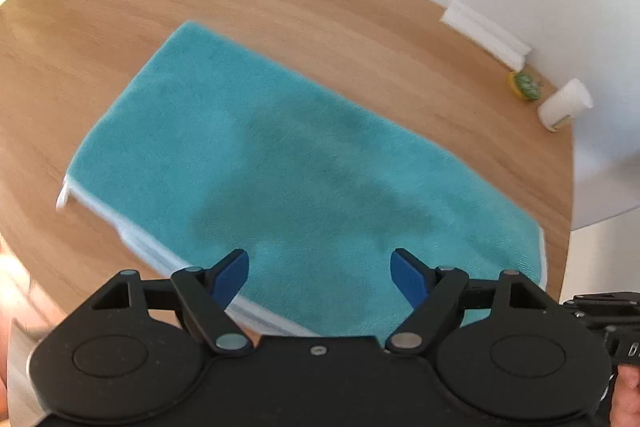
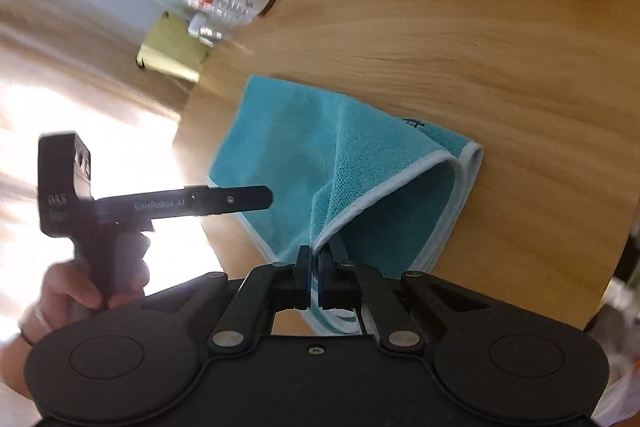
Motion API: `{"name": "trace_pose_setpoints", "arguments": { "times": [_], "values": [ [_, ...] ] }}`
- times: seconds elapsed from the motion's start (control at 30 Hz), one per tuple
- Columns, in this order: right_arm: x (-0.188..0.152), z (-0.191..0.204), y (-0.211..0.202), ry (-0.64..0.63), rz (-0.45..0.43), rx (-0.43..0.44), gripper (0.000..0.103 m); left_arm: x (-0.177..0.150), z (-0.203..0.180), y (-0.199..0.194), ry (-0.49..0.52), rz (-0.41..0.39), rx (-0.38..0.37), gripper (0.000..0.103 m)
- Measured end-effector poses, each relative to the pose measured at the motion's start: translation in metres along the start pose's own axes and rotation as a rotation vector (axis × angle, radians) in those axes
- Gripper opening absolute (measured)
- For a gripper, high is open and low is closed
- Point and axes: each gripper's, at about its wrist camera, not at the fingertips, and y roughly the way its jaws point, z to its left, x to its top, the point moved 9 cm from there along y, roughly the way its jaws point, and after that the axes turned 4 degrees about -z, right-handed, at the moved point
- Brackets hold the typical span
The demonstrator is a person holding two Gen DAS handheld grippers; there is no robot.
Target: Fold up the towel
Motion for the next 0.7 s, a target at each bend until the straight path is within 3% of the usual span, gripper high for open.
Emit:
{"name": "trace_pose_setpoints", "arguments": {
  "times": [0.1, 0.27, 0.4, 0.43, 0.5, 0.53, 0.63, 0.7],
  "values": [
    [0.004, -0.009, -0.006, 0.085, -0.024, 0.043, 0.002, -0.004, 0.0, 0.008, 0.014, 0.029, 0.012, 0.08],
    [-0.018, -0.026, 0.013, 0.006, 0.054, -0.083, 0.006, -0.012, -0.002, 0.023, 0.071, 0.042, 0.057, 0.08],
    [-0.028, -0.024, 0.029, -0.001, 0.063, -0.075, 0.025, -0.015, -0.004, 0.028, 0.081, 0.05, 0.063, 0.08],
    [-0.029, -0.022, 0.032, -0.01, 0.06, -0.078, 0.025, -0.015, -0.005, 0.028, 0.092, 0.048, 0.064, 0.08],
    [-0.032, -0.017, 0.041, -0.013, 0.072, -0.066, 0.023, -0.015, -0.006, 0.028, 0.1, 0.047, 0.068, 0.08],
    [-0.033, -0.015, 0.043, -0.015, 0.081, -0.07, 0.015, -0.015, -0.006, 0.028, 0.099, 0.048, 0.07, 0.08],
    [-0.036, -0.012, 0.048, -0.022, 0.119, -0.095, 0.007, -0.016, -0.006, 0.027, 0.104, 0.048, 0.077, 0.08],
    [-0.04, -0.006, 0.047, -0.036, 0.147, -0.08, 0.005, -0.016, -0.008, 0.024, 0.118, 0.045, 0.09, 0.08]
  ]
}}
